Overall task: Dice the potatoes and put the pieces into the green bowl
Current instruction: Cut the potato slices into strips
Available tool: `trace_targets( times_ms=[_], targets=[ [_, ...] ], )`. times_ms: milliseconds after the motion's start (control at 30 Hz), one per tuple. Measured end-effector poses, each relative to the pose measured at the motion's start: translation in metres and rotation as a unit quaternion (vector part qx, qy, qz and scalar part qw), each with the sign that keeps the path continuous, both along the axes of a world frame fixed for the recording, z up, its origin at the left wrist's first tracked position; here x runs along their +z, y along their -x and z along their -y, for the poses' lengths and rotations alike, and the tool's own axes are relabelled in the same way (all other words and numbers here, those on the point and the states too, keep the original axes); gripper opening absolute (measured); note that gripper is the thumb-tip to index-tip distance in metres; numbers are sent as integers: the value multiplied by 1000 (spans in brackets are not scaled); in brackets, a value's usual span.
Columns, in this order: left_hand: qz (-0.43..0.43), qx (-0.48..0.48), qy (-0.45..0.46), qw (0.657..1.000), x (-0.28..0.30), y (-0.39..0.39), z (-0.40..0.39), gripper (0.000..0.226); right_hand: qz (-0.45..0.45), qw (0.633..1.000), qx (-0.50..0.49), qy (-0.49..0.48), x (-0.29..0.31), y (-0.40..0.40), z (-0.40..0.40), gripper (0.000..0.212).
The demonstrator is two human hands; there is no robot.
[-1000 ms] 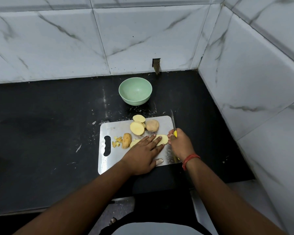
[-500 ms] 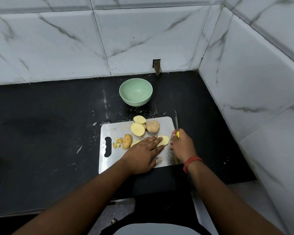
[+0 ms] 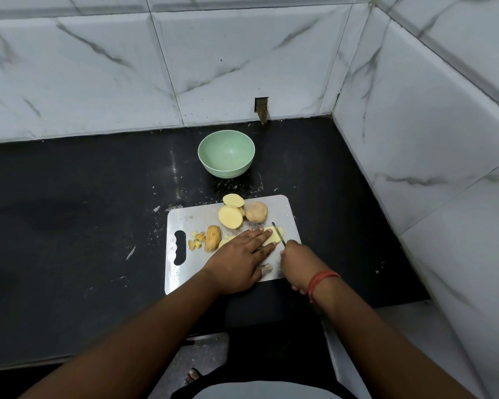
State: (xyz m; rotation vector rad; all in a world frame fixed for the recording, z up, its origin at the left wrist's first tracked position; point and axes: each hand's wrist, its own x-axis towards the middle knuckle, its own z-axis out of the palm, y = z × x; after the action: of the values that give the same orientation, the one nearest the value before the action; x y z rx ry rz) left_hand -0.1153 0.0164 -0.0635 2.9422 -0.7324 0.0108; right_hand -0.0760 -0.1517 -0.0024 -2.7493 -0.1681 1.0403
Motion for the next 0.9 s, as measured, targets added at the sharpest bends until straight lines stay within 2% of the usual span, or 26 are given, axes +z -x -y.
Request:
trace_targets(
  times_ms=[67,133,233,300,500,667,900],
  targets=[
    [-2,3,-1,1000,0,0,0,64,16,999,1,-37,0,1,0,7],
    [-6,6,1,1000,0,0,0,64,26,999,0,-46,0,3,0,6],
    [-10,10,-3,1000,2,-1,2,65,-29,998,-32,38,-6,1,-4,34],
    [-7,12,-8,1000,1,-1,2,65,-33,998,-51,35,-12,0,-4,39],
    [-10,13,-9,1000,1,-1,2,67,31,994,-85,-58,-15,0,7,9],
    [-7,4,-20,1000,1,-1,4,66,35,995,-75,-52,-6,1,6,20],
    [36,-3,-26,999,2,-2,7,55,16,998,-46,-42,3,-1,11,10]
  ],
)
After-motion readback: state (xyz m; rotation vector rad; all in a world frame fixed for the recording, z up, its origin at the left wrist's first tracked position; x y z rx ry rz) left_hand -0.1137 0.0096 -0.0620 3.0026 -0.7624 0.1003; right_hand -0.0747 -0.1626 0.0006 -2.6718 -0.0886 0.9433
